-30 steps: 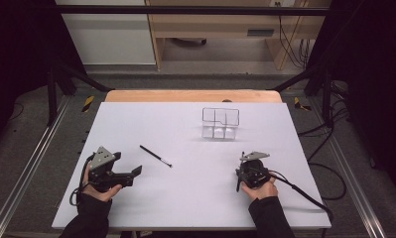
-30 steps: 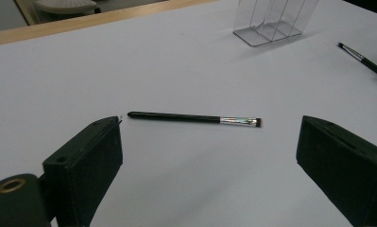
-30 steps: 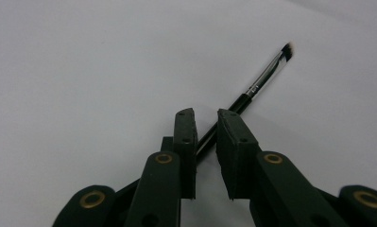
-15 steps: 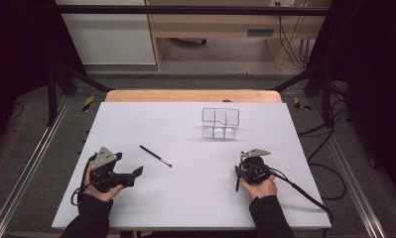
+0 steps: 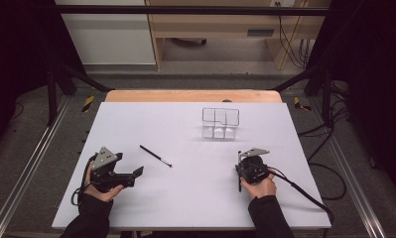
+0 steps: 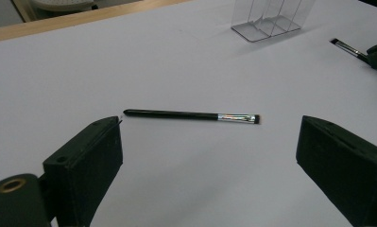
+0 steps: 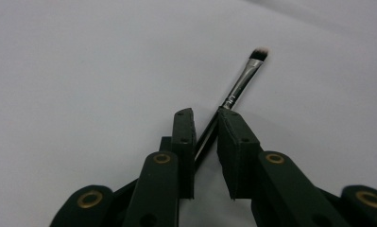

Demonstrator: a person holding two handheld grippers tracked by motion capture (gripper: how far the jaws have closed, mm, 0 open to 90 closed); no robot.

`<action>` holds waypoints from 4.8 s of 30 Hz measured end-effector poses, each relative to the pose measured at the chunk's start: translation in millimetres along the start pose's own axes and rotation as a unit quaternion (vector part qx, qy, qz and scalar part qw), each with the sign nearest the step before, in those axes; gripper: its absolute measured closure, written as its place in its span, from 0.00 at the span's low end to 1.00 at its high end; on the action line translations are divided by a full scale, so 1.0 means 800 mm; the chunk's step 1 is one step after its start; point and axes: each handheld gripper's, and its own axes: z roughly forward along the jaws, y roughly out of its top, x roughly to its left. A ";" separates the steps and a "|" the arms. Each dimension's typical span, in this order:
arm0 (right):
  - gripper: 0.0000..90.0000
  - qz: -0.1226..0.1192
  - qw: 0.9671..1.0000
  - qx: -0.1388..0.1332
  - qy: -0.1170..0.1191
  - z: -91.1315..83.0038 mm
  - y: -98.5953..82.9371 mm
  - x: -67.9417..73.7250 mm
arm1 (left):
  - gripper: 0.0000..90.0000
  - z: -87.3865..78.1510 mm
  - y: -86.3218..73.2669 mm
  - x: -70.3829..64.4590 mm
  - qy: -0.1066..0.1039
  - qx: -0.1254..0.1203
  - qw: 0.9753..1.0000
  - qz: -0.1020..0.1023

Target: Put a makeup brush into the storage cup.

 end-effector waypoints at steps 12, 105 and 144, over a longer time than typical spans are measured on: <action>0.92 -0.009 1.000 0.010 0.007 -0.005 -0.002 -0.014 | 0.08 0.000 0.000 0.000 -0.001 -0.001 1.000 0.001; 0.93 -0.075 0.969 0.229 0.049 0.015 0.065 -0.013 | 0.08 0.002 -0.001 0.002 -0.007 0.007 1.000 0.000; 0.94 -0.045 0.993 0.050 0.092 -0.054 0.078 -0.008 | 0.08 0.003 -0.002 0.000 -0.007 0.009 1.000 0.002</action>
